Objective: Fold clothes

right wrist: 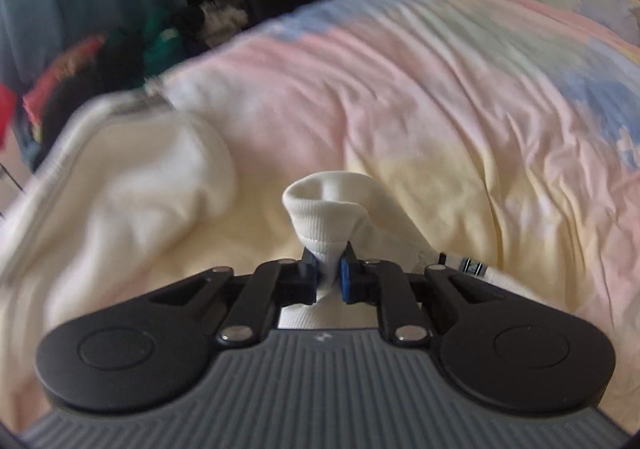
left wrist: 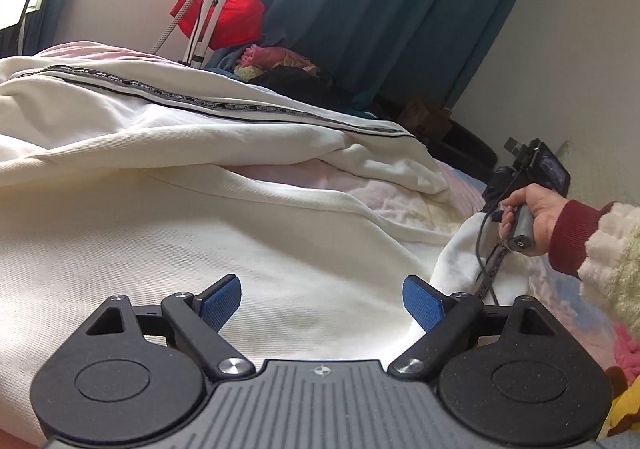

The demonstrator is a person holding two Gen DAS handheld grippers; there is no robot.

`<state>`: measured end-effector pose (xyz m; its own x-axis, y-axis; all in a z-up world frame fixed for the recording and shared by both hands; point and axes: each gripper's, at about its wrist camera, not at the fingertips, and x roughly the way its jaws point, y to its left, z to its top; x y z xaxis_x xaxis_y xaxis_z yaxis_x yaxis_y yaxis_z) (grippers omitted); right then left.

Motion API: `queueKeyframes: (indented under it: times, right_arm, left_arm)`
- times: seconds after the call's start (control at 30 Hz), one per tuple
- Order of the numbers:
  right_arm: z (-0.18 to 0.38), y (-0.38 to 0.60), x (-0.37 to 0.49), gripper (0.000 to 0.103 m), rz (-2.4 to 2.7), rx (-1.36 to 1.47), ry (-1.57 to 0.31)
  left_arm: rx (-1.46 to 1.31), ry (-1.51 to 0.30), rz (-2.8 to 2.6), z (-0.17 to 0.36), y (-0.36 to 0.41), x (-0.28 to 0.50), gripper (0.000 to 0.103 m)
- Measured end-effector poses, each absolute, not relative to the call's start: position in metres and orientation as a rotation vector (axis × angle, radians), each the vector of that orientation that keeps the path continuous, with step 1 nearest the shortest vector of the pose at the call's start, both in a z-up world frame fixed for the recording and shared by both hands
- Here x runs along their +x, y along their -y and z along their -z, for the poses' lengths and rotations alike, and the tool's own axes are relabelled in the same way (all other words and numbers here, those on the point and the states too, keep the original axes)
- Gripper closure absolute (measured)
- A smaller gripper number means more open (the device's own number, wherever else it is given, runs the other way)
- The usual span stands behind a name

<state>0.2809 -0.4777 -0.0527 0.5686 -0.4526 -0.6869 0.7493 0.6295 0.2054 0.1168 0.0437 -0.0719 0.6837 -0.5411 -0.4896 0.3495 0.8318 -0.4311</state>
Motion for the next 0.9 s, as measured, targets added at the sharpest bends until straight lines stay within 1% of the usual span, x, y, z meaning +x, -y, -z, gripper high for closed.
queueKeyframes:
  times: [0.07, 0.2, 0.27, 0.3, 0.4, 0.47, 0.53, 0.6, 0.67, 0.8, 0.87, 0.9]
  right_arm:
    - [0.014, 0.468, 0.276, 0.089, 0.647, 0.535, -0.528]
    - [-0.066, 0.45, 0.228, 0.09, 0.432, 0.588, -0.189]
    - [-0.081, 0.451, 0.198, 0.09, 0.442, 0.595, -0.12]
    - [-0.08, 0.456, 0.183, 0.09, 0.458, 0.629, -0.103]
    - [-0.039, 0.477, 0.136, 0.088, 0.549, 0.737, -0.098]
    - [0.008, 0.492, 0.111, 0.087, 0.626, 0.783, -0.18]
    - [0.061, 0.509, 0.086, 0.087, 0.676, 0.893, -0.266]
    - [0.103, 0.523, 0.06, 0.087, 0.7, 1.017, -0.302]
    - [0.13, 0.534, 0.039, 0.087, 0.703, 1.123, -0.318]
    - [0.14, 0.541, 0.018, 0.087, 0.623, 1.228, -0.254]
    - [0.144, 0.536, 0.016, 0.081, 0.616, 1.245, -0.259]
    - [0.146, 0.533, 0.015, 0.067, 0.62, 1.269, -0.26]
  left_arm:
    - [-0.348, -0.635, 0.494, 0.069, -0.051, 0.116, 0.013]
    - [-0.373, -0.592, 0.464, 0.055, -0.062, 0.105, 0.013]
    - [-0.375, -0.575, 0.46, 0.05, -0.065, 0.098, 0.013]
    - [-0.371, -0.566, 0.46, 0.046, -0.065, 0.093, 0.013]
    - [-0.359, -0.541, 0.459, 0.037, -0.067, 0.079, 0.013]
    - [-0.331, -0.525, 0.45, 0.034, -0.066, 0.07, 0.013]
    - [-0.304, -0.518, 0.44, 0.032, -0.062, 0.062, 0.013]
    - [-0.285, -0.518, 0.43, 0.031, -0.059, 0.057, 0.013]
    - [-0.279, -0.523, 0.415, 0.032, -0.056, 0.054, 0.013]
    - [-0.289, -0.552, 0.392, 0.036, -0.052, 0.058, 0.013]
    - [-0.287, -0.559, 0.387, 0.04, -0.051, 0.064, 0.013]
    - [-0.284, -0.565, 0.388, 0.042, -0.05, 0.066, 0.013]
